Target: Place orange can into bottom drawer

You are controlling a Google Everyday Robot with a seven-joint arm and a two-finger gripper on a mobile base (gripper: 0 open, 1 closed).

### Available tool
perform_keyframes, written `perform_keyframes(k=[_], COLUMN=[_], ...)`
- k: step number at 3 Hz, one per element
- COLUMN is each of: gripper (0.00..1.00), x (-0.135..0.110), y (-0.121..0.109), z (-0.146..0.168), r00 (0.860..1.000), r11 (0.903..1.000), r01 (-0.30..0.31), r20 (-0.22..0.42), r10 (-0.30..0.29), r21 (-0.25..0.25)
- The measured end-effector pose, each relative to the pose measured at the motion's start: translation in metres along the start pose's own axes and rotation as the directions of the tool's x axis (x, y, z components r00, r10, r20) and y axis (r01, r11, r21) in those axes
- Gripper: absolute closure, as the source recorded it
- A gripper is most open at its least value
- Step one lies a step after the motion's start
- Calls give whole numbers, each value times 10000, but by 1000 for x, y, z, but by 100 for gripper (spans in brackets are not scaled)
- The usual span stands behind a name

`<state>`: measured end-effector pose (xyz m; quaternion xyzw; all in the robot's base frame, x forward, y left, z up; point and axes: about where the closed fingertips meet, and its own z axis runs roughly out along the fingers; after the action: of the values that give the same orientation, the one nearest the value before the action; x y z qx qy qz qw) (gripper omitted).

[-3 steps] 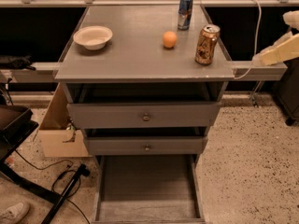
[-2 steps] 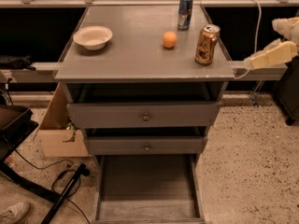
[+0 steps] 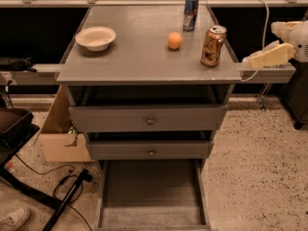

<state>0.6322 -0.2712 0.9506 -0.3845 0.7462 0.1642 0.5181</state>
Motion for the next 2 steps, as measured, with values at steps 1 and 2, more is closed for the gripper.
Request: perform_keyframes(k=[1,2], gripper=[0,0], x=[-2,-8], y=[-22,-44], z=[34,78], r00=[9954,9861], r11=[9988,9939], r01=[-329,-550], r20=[883,1514], r10=[361,692], r21=[-367,-958])
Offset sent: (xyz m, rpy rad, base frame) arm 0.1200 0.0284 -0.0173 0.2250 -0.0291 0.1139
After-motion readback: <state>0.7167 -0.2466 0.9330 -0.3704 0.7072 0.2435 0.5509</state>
